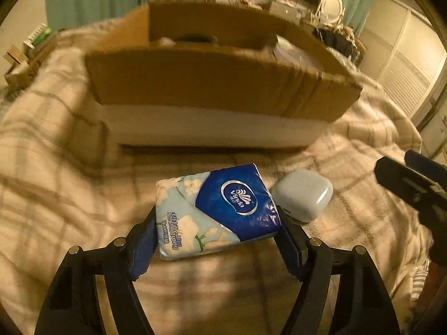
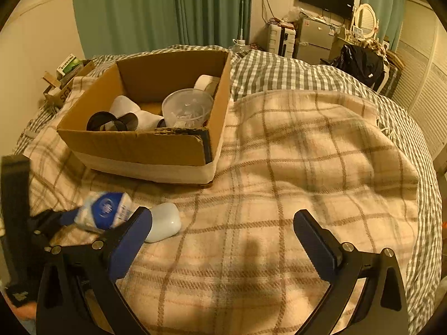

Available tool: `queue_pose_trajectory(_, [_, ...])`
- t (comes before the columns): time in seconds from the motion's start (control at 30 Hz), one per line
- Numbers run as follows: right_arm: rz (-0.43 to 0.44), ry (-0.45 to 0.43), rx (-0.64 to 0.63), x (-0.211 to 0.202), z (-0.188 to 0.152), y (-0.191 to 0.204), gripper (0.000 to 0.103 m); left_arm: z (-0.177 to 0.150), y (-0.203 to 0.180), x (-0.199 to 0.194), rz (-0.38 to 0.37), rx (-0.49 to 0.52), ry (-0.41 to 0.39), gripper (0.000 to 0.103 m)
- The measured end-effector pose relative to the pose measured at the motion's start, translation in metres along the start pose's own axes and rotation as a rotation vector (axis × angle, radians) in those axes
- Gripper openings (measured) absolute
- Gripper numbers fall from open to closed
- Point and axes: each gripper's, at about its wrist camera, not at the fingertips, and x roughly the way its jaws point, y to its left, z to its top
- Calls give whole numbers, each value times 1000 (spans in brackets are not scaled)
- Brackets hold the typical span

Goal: Organize objects
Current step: 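Grasp the blue tissue pack with the left tool while the right tool grasps the earbud case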

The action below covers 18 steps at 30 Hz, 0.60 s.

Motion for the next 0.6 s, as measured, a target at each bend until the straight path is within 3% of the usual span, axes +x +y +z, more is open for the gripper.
queue_pose_trajectory(0.33, [44, 0, -179, 10, 1, 48, 94, 3, 45, -42, 159, 59, -50, 77])
queue_pose_trajectory(0.6, [82, 130, -252, 63, -4, 82, 79, 6, 58, -43, 152, 43, -60, 77])
